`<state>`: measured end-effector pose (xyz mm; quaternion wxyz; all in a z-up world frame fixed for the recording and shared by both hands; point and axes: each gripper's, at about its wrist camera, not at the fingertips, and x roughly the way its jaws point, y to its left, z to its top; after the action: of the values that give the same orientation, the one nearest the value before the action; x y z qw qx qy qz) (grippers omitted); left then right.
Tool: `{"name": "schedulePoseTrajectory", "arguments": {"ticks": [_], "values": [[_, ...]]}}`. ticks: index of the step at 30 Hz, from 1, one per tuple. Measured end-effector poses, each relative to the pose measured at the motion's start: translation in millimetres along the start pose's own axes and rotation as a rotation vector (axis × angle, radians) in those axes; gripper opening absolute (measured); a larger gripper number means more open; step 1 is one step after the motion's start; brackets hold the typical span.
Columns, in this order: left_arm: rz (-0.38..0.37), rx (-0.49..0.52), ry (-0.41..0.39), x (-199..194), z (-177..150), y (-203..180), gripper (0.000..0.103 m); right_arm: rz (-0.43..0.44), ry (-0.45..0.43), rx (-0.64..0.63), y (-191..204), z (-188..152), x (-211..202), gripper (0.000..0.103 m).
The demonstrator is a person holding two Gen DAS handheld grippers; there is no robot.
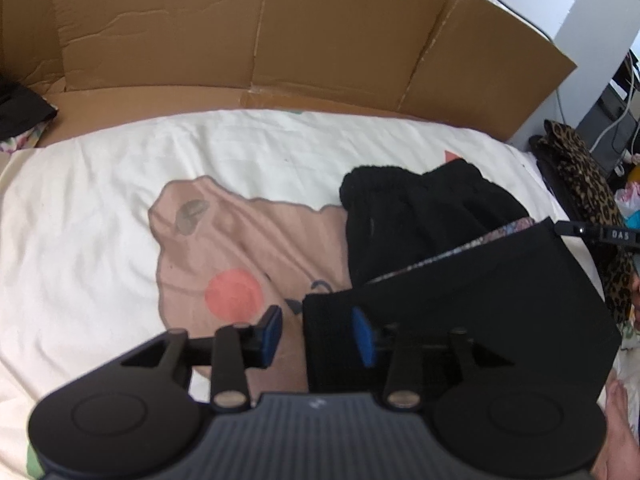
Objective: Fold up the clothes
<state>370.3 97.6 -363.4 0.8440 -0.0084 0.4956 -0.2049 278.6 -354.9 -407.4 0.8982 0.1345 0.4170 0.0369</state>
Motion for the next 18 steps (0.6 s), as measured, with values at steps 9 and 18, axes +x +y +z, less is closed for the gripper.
{"name": "schedulePoseTrajectory", "arguments": {"ticks": [9, 18], "values": [[0.005, 0.065, 0.012, 12, -5, -8, 0.039, 0.004, 0.064, -0.038, 9, -14, 11, 0.042], [0.009, 0.082, 0.045, 21, -6, -13, 0.037, -0.03, 0.093, -0.108, 20, -15, 25, 0.048]]}}
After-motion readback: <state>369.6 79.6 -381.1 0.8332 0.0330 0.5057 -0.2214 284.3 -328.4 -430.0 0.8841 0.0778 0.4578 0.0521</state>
